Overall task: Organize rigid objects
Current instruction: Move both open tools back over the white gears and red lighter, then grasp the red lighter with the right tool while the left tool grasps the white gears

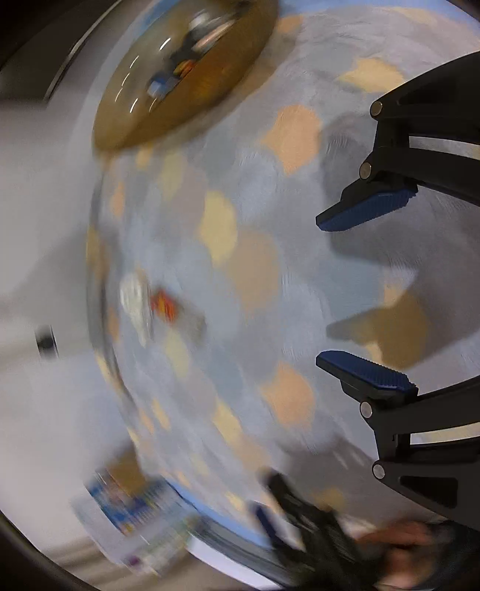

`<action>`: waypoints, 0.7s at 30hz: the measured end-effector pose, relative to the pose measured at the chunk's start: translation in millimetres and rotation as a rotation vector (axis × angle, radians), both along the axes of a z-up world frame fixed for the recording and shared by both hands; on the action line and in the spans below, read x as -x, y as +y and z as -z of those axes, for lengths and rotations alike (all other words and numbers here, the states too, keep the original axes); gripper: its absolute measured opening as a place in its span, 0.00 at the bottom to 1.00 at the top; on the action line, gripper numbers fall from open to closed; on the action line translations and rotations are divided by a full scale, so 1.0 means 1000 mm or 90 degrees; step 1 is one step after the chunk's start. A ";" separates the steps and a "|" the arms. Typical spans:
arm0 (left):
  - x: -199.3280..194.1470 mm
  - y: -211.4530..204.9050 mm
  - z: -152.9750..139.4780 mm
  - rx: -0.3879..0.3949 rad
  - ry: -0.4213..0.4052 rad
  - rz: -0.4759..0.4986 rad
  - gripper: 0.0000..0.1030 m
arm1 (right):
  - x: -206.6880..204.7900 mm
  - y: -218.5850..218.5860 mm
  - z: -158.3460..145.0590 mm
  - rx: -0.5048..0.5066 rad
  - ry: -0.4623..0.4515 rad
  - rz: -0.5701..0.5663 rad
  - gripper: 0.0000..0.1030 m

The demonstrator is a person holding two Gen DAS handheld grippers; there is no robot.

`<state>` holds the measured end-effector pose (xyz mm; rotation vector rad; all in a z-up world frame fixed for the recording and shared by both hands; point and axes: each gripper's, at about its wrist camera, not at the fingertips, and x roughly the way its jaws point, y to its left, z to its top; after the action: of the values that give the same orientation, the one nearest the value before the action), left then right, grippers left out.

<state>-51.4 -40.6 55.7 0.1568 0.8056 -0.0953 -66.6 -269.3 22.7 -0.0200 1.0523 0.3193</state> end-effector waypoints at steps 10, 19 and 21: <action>-0.096 -0.044 -0.039 -0.025 -0.034 0.198 0.81 | -0.101 0.036 -0.008 0.025 -0.020 0.045 0.58; -0.151 -0.084 -0.001 -0.070 0.010 0.269 0.81 | -0.141 0.047 0.024 0.059 -0.052 0.076 0.52; -0.155 -0.096 0.007 -0.073 0.018 0.293 0.81 | -0.138 0.042 0.024 0.072 -0.069 0.071 0.44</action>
<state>103.8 -136.9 48.5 0.4492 0.7912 -0.4868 71.7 -227.1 -1.5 -0.0791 0.9587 0.1558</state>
